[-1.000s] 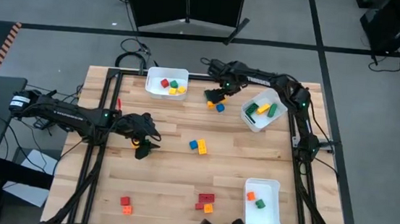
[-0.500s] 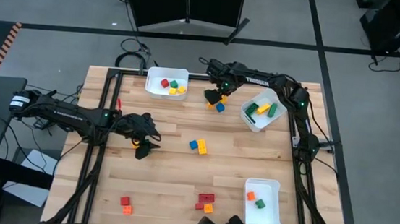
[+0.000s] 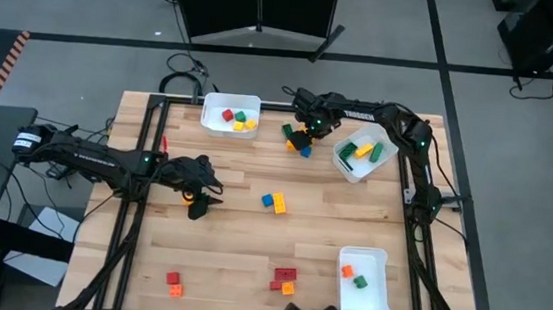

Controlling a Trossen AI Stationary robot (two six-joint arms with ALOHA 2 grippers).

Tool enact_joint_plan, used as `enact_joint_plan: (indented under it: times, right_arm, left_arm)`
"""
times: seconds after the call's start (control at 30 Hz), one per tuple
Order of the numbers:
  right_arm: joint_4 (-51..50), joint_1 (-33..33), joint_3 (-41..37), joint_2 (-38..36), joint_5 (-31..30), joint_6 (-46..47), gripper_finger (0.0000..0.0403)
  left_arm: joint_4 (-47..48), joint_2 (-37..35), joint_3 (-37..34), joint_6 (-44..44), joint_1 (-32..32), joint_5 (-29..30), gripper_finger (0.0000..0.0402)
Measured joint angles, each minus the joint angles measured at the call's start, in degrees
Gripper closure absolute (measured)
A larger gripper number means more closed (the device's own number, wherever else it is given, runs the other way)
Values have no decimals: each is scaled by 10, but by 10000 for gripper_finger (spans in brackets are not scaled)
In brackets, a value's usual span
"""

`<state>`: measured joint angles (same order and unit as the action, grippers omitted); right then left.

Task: Sort blocks by size
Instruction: Put the yellow 8 stud gamepiece into the top right white bin

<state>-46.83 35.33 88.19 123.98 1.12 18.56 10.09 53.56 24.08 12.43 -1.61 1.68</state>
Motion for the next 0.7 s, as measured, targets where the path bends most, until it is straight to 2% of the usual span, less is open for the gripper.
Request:
enact_joint_plan:
  times: [0.43, 0.7]
  right_arm:
    - [7, -3, 15, 4, -12, -11, 175]
    - [12, -8, 16, 5, -12, -38, 251]
  left_arm:
    - [-3, 0, 0, 2, 0, 2, 142]
    - [-4, 0, 0, 0, 0, 2, 142]
